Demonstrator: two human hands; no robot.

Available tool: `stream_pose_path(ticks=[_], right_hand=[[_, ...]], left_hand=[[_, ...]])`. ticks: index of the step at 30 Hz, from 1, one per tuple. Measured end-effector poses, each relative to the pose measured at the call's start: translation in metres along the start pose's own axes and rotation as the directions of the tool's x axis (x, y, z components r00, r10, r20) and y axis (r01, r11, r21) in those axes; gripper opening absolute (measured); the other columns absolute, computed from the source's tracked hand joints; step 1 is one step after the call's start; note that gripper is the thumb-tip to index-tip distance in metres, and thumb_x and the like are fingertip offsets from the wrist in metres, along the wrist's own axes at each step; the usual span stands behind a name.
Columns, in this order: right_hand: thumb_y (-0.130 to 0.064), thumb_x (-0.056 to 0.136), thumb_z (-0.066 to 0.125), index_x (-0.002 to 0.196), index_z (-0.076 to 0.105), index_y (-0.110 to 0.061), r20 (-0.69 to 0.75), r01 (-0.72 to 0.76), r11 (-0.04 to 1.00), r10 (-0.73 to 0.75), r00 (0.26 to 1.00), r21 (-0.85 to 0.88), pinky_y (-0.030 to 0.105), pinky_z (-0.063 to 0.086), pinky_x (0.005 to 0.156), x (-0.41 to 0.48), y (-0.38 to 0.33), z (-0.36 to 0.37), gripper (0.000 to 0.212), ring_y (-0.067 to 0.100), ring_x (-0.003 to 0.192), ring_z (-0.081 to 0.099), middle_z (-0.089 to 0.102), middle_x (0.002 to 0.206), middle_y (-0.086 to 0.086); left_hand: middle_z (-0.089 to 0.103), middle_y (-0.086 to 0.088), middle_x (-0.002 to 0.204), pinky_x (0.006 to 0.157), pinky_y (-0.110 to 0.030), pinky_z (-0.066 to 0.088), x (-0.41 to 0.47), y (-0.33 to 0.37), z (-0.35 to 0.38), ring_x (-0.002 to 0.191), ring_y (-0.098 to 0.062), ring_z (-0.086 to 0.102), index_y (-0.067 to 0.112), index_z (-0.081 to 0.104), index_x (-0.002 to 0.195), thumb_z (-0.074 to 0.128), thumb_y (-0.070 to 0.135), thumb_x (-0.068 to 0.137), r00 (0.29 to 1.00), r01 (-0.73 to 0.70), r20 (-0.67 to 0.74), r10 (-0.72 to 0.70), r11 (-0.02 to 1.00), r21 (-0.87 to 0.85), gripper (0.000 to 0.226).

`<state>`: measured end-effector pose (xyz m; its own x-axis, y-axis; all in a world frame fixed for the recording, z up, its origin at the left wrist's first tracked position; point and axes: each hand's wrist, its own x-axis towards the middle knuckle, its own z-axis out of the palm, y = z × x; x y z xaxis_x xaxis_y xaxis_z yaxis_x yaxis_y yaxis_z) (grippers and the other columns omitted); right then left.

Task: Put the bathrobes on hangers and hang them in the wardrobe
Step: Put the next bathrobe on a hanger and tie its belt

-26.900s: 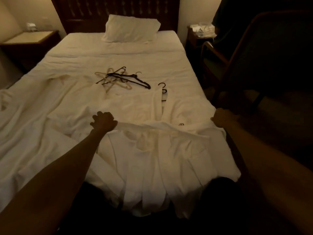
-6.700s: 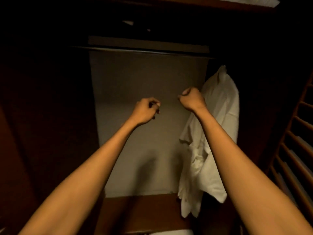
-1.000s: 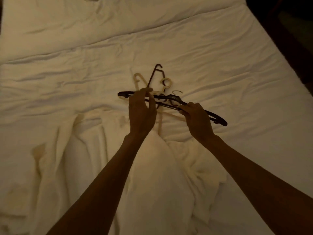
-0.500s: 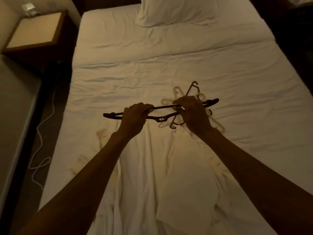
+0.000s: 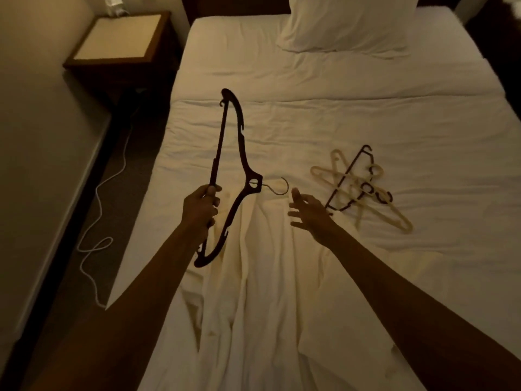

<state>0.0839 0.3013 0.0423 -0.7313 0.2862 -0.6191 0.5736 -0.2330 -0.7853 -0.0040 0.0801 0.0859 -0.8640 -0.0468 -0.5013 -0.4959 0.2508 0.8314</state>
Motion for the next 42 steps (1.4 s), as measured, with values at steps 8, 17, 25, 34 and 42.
stream_pose_path(ticks=[8, 17, 25, 34, 42], right_hand=[[-0.025, 0.101, 0.049, 0.115, 0.058, -0.005, -0.048, 0.036, 0.937, -0.021, 0.999, 0.348, 0.036, 0.056, 0.082, 0.024, 0.015, 0.073, 0.026, 0.025, 0.090, 0.068, 0.068, 0.106, 0.014], [-0.008, 0.101, 0.048, 0.098, 0.065, -0.001, -0.098, 0.145, 0.980, -0.133, 0.986, 0.134, 0.026, 0.058, 0.070, 0.046, 0.041, 0.084, 0.019, 0.027, 0.081, 0.072, 0.070, 0.082, 0.017], [-0.014, 0.099, 0.054, 0.094, 0.069, -0.005, 0.048, 0.105, 0.994, -0.104, 0.993, -0.010, 0.024, 0.057, 0.066, 0.090, 0.060, 0.054, 0.018, 0.022, 0.073, 0.072, 0.071, 0.079, 0.012], [-0.016, 0.090, 0.068, 0.092, 0.071, -0.003, -0.152, 0.074, 0.997, -0.073, 0.986, 0.002, 0.028, 0.059, 0.067, 0.173, 0.050, 0.025, 0.013, 0.021, 0.075, 0.072, 0.072, 0.091, 0.017], [-0.017, 0.090, 0.065, 0.111, 0.071, -0.019, -0.014, 0.283, 0.646, -0.414, 0.910, -0.709, 0.029, 0.041, 0.097, 0.248, 0.049, 0.021, 0.022, 0.024, 0.114, 0.056, 0.063, 0.120, 0.008]], left_hand=[[0.051, 0.000, 0.070, 0.057, -0.028, 0.034, 0.003, -0.051, -0.039, 0.058, -0.012, 0.041, 0.018, 0.065, 0.099, 0.042, 0.025, 0.106, 0.963, 0.268, 0.091, -0.255, 0.946, -0.183, 0.024], [0.053, -0.012, 0.129, 0.094, -0.040, 0.041, 0.034, -0.099, -0.047, 0.119, -0.028, 0.049, 0.022, 0.053, 0.130, 0.062, 0.033, 0.095, 0.927, -0.212, -0.121, 0.355, 0.763, 0.611, 0.037], [0.070, -0.003, 0.107, 0.118, -0.044, 0.016, 0.090, -0.091, 0.030, 0.122, -0.021, 0.054, 0.017, 0.070, 0.102, 0.045, 0.039, 0.102, 0.726, -0.681, 0.526, 0.443, 0.362, 0.636, 0.033], [0.072, 0.002, 0.083, 0.070, -0.035, 0.053, 0.135, -0.093, 0.083, 0.075, -0.016, 0.064, 0.024, 0.077, 0.095, 0.060, 0.038, 0.095, 0.817, -0.553, 0.524, 0.241, 0.589, 0.590, 0.021], [0.073, 0.003, 0.098, 0.090, -0.041, 0.049, 0.186, -0.105, 0.107, 0.097, -0.020, 0.064, 0.030, 0.073, 0.101, 0.057, 0.041, 0.094, 0.845, -0.523, 0.513, 0.150, 0.430, 0.736, 0.021]])
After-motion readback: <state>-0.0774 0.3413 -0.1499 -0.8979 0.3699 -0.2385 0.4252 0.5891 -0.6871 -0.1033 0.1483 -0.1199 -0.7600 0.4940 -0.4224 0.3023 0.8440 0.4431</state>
